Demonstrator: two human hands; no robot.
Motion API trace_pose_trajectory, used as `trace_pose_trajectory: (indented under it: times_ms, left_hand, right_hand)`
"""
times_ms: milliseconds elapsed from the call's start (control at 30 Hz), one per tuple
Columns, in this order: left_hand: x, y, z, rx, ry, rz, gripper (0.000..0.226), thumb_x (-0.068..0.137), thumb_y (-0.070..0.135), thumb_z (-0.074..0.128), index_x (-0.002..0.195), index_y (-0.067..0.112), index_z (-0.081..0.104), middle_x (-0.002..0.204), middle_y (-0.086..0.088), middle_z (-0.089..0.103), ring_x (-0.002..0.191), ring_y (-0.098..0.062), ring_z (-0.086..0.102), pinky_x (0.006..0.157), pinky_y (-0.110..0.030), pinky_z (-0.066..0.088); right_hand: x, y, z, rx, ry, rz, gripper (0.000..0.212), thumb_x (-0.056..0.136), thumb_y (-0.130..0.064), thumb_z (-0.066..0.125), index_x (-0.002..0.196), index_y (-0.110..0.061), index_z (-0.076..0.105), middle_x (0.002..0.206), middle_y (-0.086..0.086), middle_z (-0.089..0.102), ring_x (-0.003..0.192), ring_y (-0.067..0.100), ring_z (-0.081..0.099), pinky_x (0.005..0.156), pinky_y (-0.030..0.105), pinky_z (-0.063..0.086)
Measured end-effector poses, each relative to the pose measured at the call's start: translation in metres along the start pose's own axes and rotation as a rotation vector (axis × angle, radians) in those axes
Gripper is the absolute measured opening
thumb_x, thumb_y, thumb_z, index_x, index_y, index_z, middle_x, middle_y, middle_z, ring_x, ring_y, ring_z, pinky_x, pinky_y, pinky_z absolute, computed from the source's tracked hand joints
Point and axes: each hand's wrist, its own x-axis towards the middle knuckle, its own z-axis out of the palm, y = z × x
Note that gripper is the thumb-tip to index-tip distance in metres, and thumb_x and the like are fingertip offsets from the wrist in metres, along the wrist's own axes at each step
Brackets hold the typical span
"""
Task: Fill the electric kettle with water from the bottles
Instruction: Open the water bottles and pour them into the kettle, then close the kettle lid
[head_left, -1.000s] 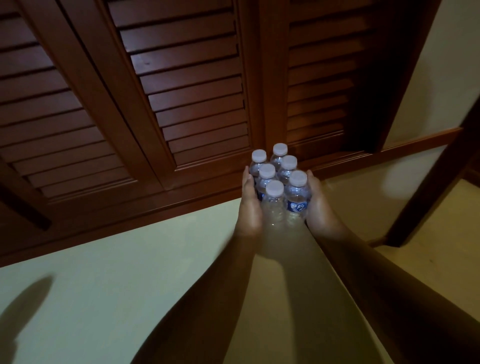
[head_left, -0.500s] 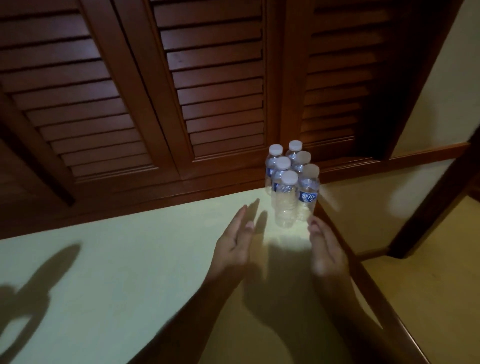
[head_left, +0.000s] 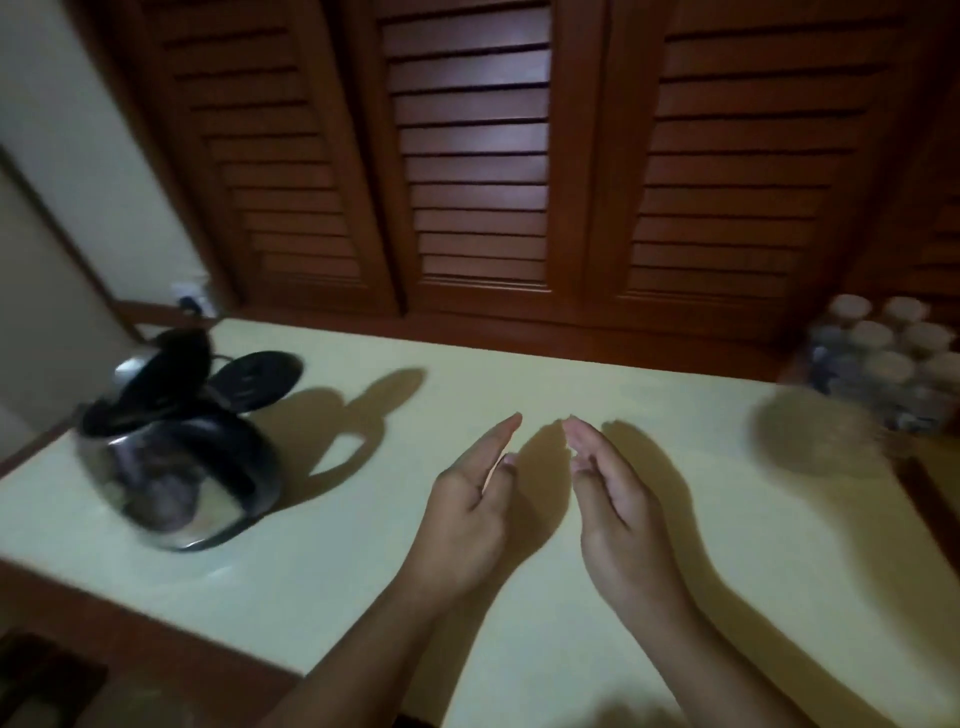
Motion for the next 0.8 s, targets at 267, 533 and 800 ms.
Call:
trace_pose_trajectory:
  times_ms: [267,533,800]
  left_hand:
    - [-0.071,-0.007,-0.118,-0.045,0.388,-0.028,0.038,0.110,0.022,0.053,0.146,0.031,0.062,0.141,0.020,0.067,0.133,0.008,0.056,0.115,-0.023,0.046]
    - [-0.118,-0.016,-0.213,-0.062,0.682,0.026,0.030,0.110,0.014,0.052,0.130,0.025,0.071,0.124,0.009,0.075,0.119,-0.010,0.069,0.099,-0.028,0.057]
    - [-0.078,-0.046,-0.305,0.093,0.636,-0.015,0.028,0.111,0.024,0.051,0.133,0.033,0.066,0.135,0.016,0.061,0.125,0.003,0.054,0.083,0.000,0.044]
  right_hand:
    - [-0.009,-0.043,0.115,0.052,-0.277,-0.118,0.040,0.106,-0.023,0.047,0.144,-0.032,0.054,0.142,-0.021,0.058,0.129,-0.010,0.051,0.109,0.018,0.042]
    - [-0.008,-0.095,0.217,0.111,-0.268,-0.220,0.051,0.100,-0.045,0.042,0.151,-0.038,0.043,0.151,-0.018,0.048,0.138,-0.004,0.043,0.116,0.039,0.040]
    - [-0.004,-0.132,0.285,-0.011,0.016,-0.263,0.066,0.096,-0.062,0.047,0.155,-0.034,0.033,0.157,-0.010,0.042,0.143,0.005,0.037,0.118,0.036,0.035]
